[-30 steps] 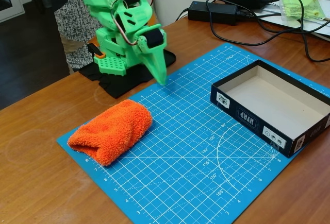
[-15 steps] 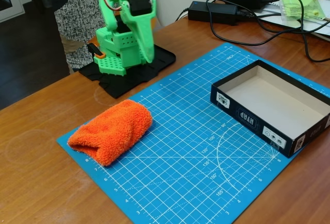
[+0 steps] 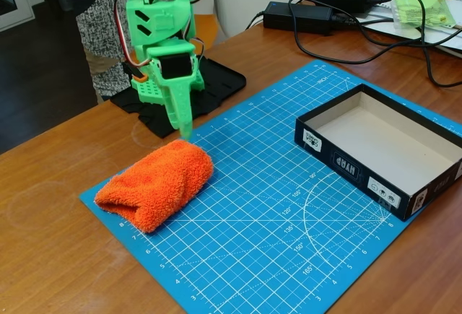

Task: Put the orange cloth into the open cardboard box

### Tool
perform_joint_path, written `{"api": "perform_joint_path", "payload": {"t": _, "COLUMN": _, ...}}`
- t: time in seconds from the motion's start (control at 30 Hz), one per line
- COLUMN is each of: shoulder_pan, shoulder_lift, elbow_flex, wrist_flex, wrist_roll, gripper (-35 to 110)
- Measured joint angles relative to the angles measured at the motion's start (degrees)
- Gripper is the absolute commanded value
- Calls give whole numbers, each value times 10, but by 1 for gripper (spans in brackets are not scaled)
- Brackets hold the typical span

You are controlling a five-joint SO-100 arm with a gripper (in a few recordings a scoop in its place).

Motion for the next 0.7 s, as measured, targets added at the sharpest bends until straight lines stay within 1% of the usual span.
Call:
{"api": "perform_joint_path", "payload": {"t": 0.13, "shoulder_pan": 18, "shoulder_lift": -40, "elbow_flex": 4, "wrist_flex": -44, "wrist_roll": -53, "gripper": 35}}
{"api": "perform_joint_path", "payload": {"t": 0.3, "shoulder_pan": 47, "shoulder_lift": -142, "elbow_flex": 3, "wrist_flex": -101, "wrist_roll": -86, "gripper": 39}}
{"api": "perform_joint_path", "payload": {"t": 0.43, "shoulder_pan": 58, "shoulder_lift": -257, "elbow_flex": -35, "wrist_flex": -109, "wrist_roll": -118, "gripper": 40}}
{"api": "perform_joint_path", "payload": {"t": 0.53, "shoulder_pan": 60, "shoulder_lift": -334, "elbow_flex": -83, "wrist_flex": -102, "wrist_roll": -122, "gripper": 39}}
{"api": "perform_joint_path", "payload": {"t": 0.57, "shoulder_pan": 60, "shoulder_lift": -361, "elbow_flex": -111, "wrist_flex": -84, "wrist_roll": -123, "gripper": 32}}
{"api": "perform_joint_path", "payload": {"t": 0.6, "shoulder_pan": 60, "shoulder_lift": -387, "elbow_flex": -138, "wrist_flex": -68, "wrist_roll": -123, "gripper": 22}}
{"api": "perform_joint_path", "payload": {"t": 0.63, "shoulder_pan": 60, "shoulder_lift": -406, "elbow_flex": -158, "wrist_flex": -60, "wrist_roll": -122, "gripper": 3}}
{"api": "perform_joint_path", "payload": {"t": 0.67, "shoulder_pan": 61, "shoulder_lift": -419, "elbow_flex": -173, "wrist_flex": -55, "wrist_roll": -119, "gripper": 0}}
{"api": "perform_joint_path", "payload": {"t": 0.7, "shoulder_pan": 61, "shoulder_lift": -431, "elbow_flex": -186, "wrist_flex": -47, "wrist_roll": -115, "gripper": 0}}
